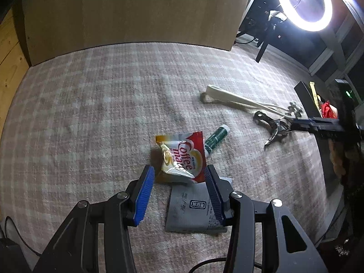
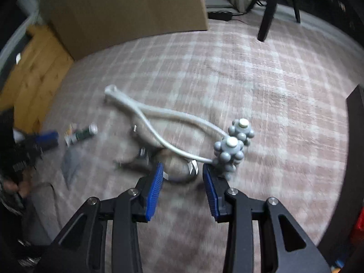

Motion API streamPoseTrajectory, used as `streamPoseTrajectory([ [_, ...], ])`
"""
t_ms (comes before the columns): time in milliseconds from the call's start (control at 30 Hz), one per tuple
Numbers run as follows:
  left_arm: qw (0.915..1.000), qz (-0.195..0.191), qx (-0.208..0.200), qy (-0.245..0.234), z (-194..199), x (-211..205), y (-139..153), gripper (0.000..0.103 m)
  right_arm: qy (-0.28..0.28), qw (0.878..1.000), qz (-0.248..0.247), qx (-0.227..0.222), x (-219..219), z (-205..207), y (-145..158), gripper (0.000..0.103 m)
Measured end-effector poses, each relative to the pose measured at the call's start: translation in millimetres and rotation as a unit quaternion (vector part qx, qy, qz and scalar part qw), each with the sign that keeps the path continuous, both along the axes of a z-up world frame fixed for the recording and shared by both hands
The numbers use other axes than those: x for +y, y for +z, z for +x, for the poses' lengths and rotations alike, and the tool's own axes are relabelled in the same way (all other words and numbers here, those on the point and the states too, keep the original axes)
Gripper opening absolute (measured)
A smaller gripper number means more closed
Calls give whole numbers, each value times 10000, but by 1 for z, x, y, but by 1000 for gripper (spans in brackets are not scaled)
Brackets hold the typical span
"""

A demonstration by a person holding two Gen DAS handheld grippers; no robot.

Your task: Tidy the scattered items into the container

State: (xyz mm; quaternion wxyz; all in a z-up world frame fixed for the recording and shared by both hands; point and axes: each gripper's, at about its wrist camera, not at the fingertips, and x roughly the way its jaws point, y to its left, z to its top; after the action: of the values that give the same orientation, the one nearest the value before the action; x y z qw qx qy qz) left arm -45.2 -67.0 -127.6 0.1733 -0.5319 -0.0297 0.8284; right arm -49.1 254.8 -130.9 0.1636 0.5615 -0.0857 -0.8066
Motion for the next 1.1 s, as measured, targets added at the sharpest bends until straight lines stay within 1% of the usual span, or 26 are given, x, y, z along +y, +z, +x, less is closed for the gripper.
streamPoseTrajectory([
  [33,10000,-11,14,-3,0,0,1,44,-38,10000,-29,84,4,-7,2,36],
  [133,10000,15,5,20,-2,-1,1,44,-110,9993,224,274,8,-19,8,36],
  [200,10000,16,10,23,-3,-1,0,44,17,9993,240,273,5,-19,10,36],
  [300,10000,2,5,16,-2,-1,-1,44,287,9980,471,307,-4,-11,11,36],
  [500,10000,-23,-44,-29,0,3,-3,44,528,9952,780,269,-13,7,11,36],
  [700,9997,-87,-65,-233,-5,19,-6,44,499,9944,918,134,-13,3,0,36],
  [767,9993,-154,-32,-345,-4,27,-6,44,543,9941,927,110,-15,0,-2,36],
  [867,9981,-394,99,-468,-3,39,-6,44,686,9925,1010,83,-23,-4,-5,36],
  [933,9976,-412,54,-548,-6,43,-10,44,793,9909,1084,45,-29,-6,-9,36],
  [1000,9969,-547,-20,-565,-11,44,-16,43,875,9892,1177,30,-34,-8,-13,36],
  [1033,9966,-597,-55,-558,-13,43,-20,41,924,9879,1242,53,-37,-8,-14,36],
  [1100,9972,-551,-79,-499,-16,38,-24,39,985,9866,1296,75,-39,-9,-16,36],
])
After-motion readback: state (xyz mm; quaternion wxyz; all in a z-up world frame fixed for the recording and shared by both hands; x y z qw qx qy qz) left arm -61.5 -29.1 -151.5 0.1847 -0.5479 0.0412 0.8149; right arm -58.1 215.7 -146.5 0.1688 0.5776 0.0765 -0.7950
